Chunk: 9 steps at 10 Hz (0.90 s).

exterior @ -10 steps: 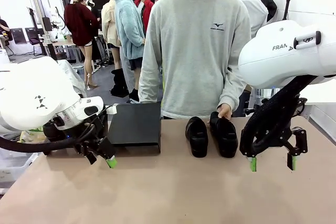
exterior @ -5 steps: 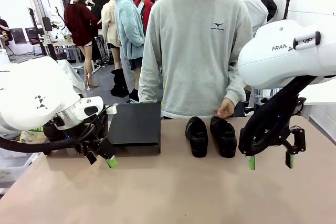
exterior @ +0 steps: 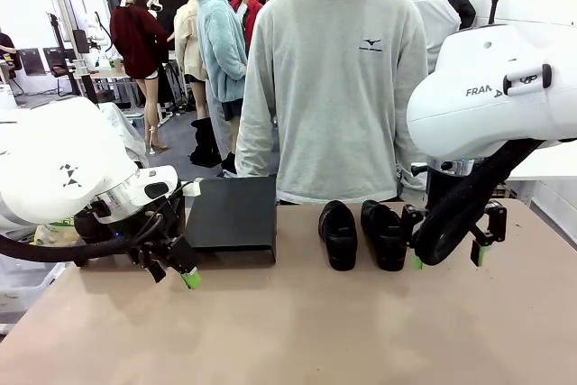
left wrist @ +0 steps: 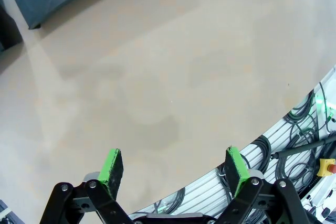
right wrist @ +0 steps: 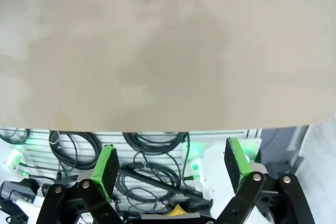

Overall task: Organize the shoes by placing them on the stand.
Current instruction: Pick up one Shoe and place it in the middle of the table.

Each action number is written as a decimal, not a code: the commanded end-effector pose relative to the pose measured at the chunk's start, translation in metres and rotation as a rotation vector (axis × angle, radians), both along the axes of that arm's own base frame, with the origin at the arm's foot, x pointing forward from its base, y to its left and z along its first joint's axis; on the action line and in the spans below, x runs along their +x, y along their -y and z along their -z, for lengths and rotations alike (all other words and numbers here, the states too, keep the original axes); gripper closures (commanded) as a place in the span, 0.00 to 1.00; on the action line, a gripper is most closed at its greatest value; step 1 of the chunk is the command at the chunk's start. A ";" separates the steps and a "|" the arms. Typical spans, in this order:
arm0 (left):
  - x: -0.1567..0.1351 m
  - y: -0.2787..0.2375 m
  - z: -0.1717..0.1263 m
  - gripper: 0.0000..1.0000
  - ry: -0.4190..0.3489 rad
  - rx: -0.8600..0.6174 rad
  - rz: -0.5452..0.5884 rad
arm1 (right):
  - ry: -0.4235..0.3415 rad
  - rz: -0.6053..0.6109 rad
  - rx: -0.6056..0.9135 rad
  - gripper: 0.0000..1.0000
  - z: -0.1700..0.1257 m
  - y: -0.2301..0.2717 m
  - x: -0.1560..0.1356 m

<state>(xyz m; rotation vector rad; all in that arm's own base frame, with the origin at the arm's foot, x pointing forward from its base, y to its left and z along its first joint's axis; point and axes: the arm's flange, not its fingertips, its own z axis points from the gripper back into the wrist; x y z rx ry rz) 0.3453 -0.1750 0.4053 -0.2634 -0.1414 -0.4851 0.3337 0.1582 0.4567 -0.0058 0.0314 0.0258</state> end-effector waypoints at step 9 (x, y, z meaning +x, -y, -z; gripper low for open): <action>0.000 -0.002 0.001 0.00 -0.002 0.003 0.003 | -0.019 -0.147 -0.016 0.00 -0.031 -0.167 0.180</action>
